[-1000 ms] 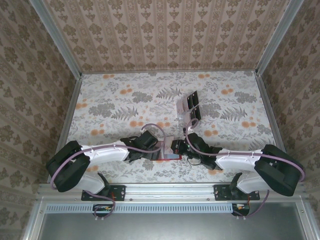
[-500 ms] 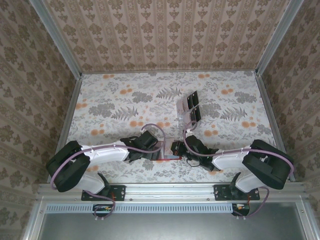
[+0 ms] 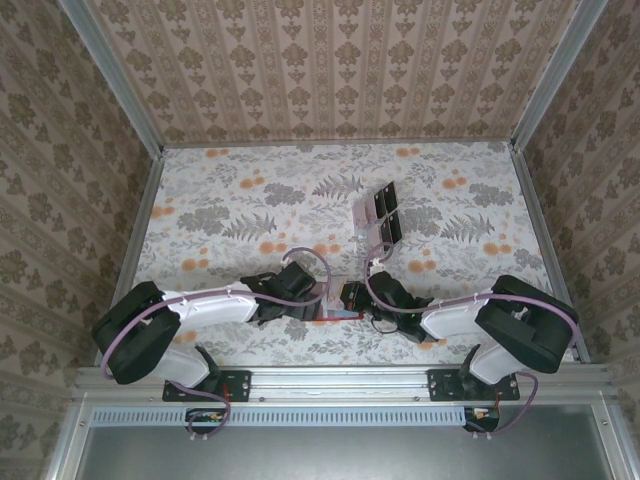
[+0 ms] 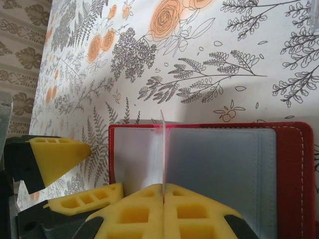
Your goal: Put the credit cards into the card holder
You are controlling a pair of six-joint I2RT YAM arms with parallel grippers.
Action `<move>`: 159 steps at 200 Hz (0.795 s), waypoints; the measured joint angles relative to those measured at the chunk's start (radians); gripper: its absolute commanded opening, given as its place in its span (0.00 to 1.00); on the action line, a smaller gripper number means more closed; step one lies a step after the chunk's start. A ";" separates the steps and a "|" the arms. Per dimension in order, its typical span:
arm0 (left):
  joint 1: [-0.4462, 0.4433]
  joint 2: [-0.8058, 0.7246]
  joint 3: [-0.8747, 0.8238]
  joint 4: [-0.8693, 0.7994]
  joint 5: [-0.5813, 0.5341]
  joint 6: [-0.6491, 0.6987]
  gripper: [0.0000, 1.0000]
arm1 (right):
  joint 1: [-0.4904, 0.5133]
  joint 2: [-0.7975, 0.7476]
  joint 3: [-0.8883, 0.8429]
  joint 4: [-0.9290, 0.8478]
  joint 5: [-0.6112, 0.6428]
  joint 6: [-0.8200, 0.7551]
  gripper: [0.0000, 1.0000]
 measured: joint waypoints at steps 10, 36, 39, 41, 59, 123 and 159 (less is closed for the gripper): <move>0.000 0.000 0.000 0.000 0.000 0.000 1.00 | 0.001 0.003 0.000 0.007 0.000 0.003 0.00; 0.000 0.000 0.000 0.000 0.000 0.000 1.00 | 0.007 0.005 -0.003 0.020 0.000 0.005 0.00; 0.000 0.000 0.000 0.000 0.000 0.000 1.00 | 0.008 0.005 -0.003 0.020 0.000 0.006 0.00; 0.000 0.000 0.000 0.000 0.000 0.000 1.00 | 0.008 0.005 -0.003 0.021 -0.001 0.006 0.00; 0.000 0.000 0.000 0.000 0.000 0.000 1.00 | 0.011 0.009 -0.005 0.025 -0.001 0.013 0.00; 0.000 0.000 0.000 0.000 0.000 0.000 1.00 | 0.020 0.046 -0.005 0.054 -0.002 0.026 0.00; 0.000 0.000 0.000 -0.001 -0.004 0.000 1.00 | 0.026 0.067 -0.006 0.079 -0.011 0.041 0.00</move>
